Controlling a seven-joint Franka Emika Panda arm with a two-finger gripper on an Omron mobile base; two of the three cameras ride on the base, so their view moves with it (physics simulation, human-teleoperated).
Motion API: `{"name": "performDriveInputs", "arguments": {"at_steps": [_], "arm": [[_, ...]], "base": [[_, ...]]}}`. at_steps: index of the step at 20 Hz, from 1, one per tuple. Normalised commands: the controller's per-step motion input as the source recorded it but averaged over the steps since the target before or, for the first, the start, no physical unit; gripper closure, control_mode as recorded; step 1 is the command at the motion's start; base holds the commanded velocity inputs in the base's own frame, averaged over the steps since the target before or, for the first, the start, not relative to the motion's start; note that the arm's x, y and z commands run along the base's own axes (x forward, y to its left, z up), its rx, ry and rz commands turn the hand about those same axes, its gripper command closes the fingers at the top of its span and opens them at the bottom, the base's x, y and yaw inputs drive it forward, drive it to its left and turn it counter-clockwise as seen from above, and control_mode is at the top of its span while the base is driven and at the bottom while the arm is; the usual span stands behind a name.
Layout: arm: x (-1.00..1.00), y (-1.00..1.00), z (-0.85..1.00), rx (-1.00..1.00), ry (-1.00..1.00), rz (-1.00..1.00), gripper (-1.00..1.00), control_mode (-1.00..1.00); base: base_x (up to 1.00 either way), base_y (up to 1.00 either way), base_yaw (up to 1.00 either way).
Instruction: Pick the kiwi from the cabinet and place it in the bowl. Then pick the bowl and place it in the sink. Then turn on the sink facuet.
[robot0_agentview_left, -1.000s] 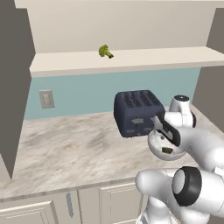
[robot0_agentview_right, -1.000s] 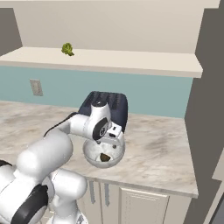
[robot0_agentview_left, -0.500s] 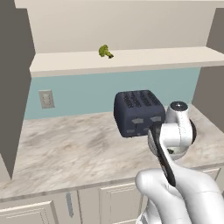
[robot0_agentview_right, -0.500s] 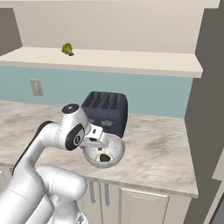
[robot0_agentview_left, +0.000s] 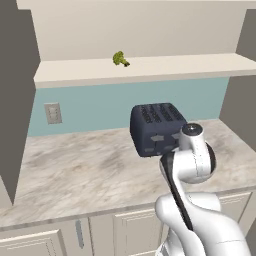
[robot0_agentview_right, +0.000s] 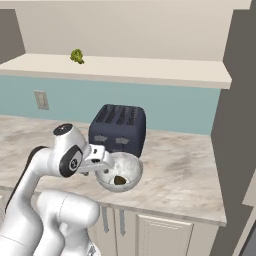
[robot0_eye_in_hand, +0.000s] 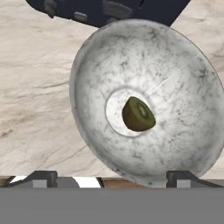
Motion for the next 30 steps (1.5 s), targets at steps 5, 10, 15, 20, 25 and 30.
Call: {"name": "performDriveInputs", "arguments": {"at_steps": [5, 10, 15, 20, 25, 30], "arm": [[0.1, 0.0, -0.26, -0.07, 0.03, 0.09, -1.0, -1.0], [0.09, 0.0, -0.53, -0.06, 0.08, 0.06, -1.0, -1.0], [0.25, 0.0, -0.36, -0.02, 0.11, 0.02, -1.0, -1.0], [0.24, 0.0, -0.48, -0.05, 0.11, 0.02, -1.0, -1.0], [0.23, 0.0, -0.47, -0.04, 0.08, 0.03, -1.0, -1.0], [0.29, 0.0, -0.48, -0.03, 0.07, 0.03, -1.0, -1.0]], "base": [[0.0, 0.0, 0.0], [0.0, 0.0, 0.0], [0.0, 0.0, 0.0], [0.0, 0.0, 0.0], [0.0, 0.0, 0.0], [0.0, 0.0, 0.0]]}}
